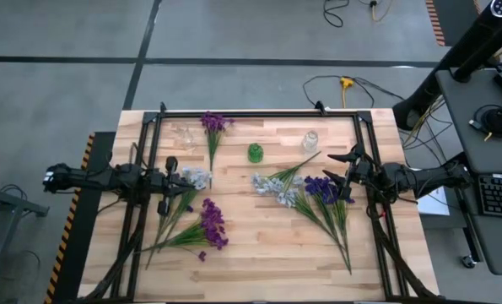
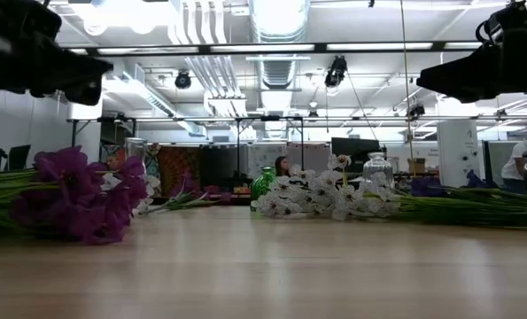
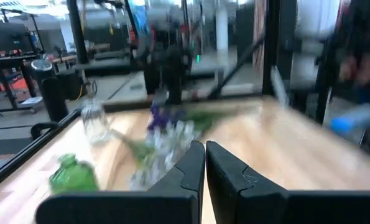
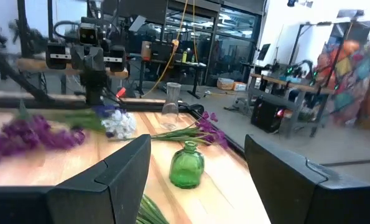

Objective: Sort flowers into vase by color
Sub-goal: Put the bottom right white flowers into the right transparent flower vase

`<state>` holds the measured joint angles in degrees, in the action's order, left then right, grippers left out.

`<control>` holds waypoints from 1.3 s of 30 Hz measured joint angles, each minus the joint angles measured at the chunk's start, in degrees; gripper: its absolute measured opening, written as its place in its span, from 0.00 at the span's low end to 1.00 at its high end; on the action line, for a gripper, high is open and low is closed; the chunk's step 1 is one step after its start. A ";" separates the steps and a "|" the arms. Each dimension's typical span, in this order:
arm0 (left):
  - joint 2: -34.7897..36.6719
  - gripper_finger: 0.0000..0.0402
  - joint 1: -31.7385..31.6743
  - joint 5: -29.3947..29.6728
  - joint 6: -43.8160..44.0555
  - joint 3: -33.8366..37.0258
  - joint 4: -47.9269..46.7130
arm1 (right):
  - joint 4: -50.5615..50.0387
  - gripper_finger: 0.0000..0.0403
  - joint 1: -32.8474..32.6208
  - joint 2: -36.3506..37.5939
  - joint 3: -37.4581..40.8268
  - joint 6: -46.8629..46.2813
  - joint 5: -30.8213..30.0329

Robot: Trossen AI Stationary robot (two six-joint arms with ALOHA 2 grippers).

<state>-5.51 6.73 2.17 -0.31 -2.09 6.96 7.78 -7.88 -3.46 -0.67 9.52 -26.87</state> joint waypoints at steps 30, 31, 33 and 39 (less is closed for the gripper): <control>-19.88 0.00 1.52 8.93 30.92 0.25 36.87 | 20.30 0.63 0.02 -13.76 0.00 -30.04 -5.51; -21.33 0.00 1.52 8.42 30.32 0.14 38.79 | 19.81 0.63 0.02 -14.34 0.00 -30.69 -5.65; -23.77 0.00 1.50 6.03 28.25 -0.21 42.08 | 18.86 0.63 0.02 -15.56 0.00 -31.72 -7.04; -28.58 0.00 1.50 4.60 28.24 -2.58 42.33 | 18.66 0.63 0.02 -18.23 0.00 -31.25 -7.83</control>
<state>-34.09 8.23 6.76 27.93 -4.67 49.29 26.44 -7.86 -21.69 -0.67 -21.73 -34.71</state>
